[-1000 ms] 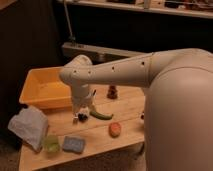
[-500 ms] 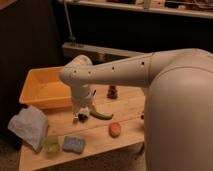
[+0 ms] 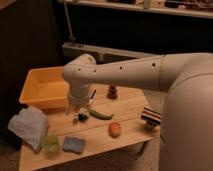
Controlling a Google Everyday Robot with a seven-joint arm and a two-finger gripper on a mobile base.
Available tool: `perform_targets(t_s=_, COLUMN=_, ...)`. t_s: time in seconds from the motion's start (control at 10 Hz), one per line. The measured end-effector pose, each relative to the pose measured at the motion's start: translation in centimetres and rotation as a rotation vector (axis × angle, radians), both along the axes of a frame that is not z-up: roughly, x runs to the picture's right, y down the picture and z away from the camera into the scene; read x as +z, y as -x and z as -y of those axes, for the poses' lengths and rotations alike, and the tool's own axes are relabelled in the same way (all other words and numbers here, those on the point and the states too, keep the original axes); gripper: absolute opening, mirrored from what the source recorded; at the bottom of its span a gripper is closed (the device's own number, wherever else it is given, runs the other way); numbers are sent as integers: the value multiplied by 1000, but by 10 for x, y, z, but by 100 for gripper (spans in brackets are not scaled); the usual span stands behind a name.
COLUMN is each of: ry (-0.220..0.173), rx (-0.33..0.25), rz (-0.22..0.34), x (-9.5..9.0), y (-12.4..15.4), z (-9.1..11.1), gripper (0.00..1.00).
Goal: Place towel in plastic cup
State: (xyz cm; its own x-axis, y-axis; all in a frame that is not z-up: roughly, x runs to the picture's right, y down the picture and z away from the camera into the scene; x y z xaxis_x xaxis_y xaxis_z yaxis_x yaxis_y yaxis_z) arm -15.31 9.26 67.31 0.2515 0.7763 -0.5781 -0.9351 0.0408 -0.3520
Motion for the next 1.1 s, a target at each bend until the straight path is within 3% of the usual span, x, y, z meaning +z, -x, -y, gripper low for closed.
perform_targets(t_s=0.2, ry=-35, rx=-18, rz=156, x=-27, y=50, z=-1, gripper=65)
perform_targets(t_s=0.5, ry=-120, rx=-66, rz=292, x=-41, y=123, z=3, gripper=65)
perform_targets(t_s=0.7, ry=-186, rx=-105, rz=325, x=-32, y=148, z=8, gripper=65)
perform_targets(t_s=0.9, ry=-224, rx=-138, rz=357, x=-15, y=157, z=3, gripper=65)
perform_targets(t_s=1.1, ry=-234, rx=-172, rz=401, x=0, y=167, z=-10, gripper=65)
